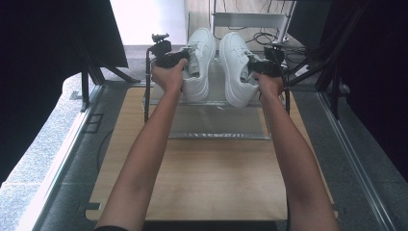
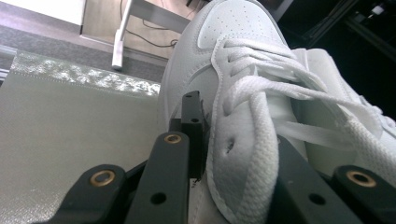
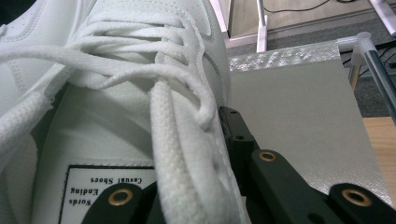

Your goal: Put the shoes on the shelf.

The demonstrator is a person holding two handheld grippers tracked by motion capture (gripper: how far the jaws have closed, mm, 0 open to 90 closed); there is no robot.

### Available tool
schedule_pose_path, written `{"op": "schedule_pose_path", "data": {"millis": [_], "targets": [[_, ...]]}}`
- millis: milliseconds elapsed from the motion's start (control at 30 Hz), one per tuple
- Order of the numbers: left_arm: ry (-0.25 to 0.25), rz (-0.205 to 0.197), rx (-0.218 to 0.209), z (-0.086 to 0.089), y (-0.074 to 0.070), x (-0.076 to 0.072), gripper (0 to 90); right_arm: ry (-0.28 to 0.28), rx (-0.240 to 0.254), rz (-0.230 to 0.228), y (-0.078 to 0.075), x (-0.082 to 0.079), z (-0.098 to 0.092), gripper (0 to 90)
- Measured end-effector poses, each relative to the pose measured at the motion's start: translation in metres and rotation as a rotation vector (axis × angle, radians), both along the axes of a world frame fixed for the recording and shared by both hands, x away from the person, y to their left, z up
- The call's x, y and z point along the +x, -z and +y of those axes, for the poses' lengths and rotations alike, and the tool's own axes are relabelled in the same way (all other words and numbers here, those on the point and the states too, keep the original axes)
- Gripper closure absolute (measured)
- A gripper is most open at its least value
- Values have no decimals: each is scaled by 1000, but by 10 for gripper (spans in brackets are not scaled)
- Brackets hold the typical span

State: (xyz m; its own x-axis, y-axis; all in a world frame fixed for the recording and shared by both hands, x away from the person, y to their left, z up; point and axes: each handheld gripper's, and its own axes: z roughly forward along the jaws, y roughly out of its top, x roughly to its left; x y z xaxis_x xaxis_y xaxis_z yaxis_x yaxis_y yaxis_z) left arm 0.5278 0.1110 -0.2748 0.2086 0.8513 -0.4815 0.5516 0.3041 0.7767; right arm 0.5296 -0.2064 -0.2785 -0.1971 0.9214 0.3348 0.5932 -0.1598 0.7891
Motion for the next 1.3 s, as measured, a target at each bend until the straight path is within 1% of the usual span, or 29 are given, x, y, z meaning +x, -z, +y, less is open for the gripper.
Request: {"op": "schedule_pose_path", "data": {"millis": [100,133,200,267,333,367,433,533,600,633,667,700,733,767,800,833,900,967,1033,1067,1133,1167,1233,1300], "targets": [[15,55,-3,-4,8,6,787,8,6,7,3,4,4,863],[15,63,1,-6,10,8,779,12,3,8,3,5,6,861],[12,64,-3,-11,12,9,762,17,-13,12,3,7,10,854],[13,61,1,-15,11,10,756,24,-31,3,2,8,15,844],[8,60,-2,-18,11,10,744,46,-64,11,1,10,19,839],[10,61,7,-18,12,10,745,59,-71,15,1,10,19,838],[2,69,-1,-18,12,11,738,84,-83,24,2,12,20,835],[1,79,-4,-17,14,13,713,112,-74,43,4,16,19,811],[7,81,-2,-18,16,14,698,100,-81,41,6,19,20,778],[10,77,-8,-18,16,14,692,91,-75,42,7,20,22,761],[18,63,-15,-18,16,14,677,81,-86,38,6,20,26,731],[27,56,-14,-19,15,13,666,59,-105,29,6,20,30,687],[33,47,-23,-20,14,13,644,33,-121,21,5,21,34,650],[36,40,-30,-19,13,12,628,28,-137,10,3,19,37,628],[41,31,-42,-18,12,11,593,21,-162,-1,2,18,40,565],[44,22,-51,-17,10,10,593,21,-162,-1,2,18,40,565],[60,3,-61,-14,6,6,569,9,-160,-12,0,16,38,503],[81,-22,-53,-10,1,2,578,-2,-192,-43,-3,11,35,468],[100,-32,-45,-7,-2,-3,566,-26,-213,-81,-8,4,32,466],[109,-37,-38,-5,-4,-5,556,-31,-213,-102,-11,1,31,465],[134,-46,-33,-2,-7,-9,535,-47,-192,-146,-17,-7,27,467],[145,-57,-28,0,-8,-12,532,-62,-182,-159,-20,-11,26,467],[169,-81,-22,4,-12,-19,529,-84,-167,-179,-25,-20,22,476],[194,-100,-25,9,-17,-28,529,-97,-134,-190,-28,-28,17,496]]}}
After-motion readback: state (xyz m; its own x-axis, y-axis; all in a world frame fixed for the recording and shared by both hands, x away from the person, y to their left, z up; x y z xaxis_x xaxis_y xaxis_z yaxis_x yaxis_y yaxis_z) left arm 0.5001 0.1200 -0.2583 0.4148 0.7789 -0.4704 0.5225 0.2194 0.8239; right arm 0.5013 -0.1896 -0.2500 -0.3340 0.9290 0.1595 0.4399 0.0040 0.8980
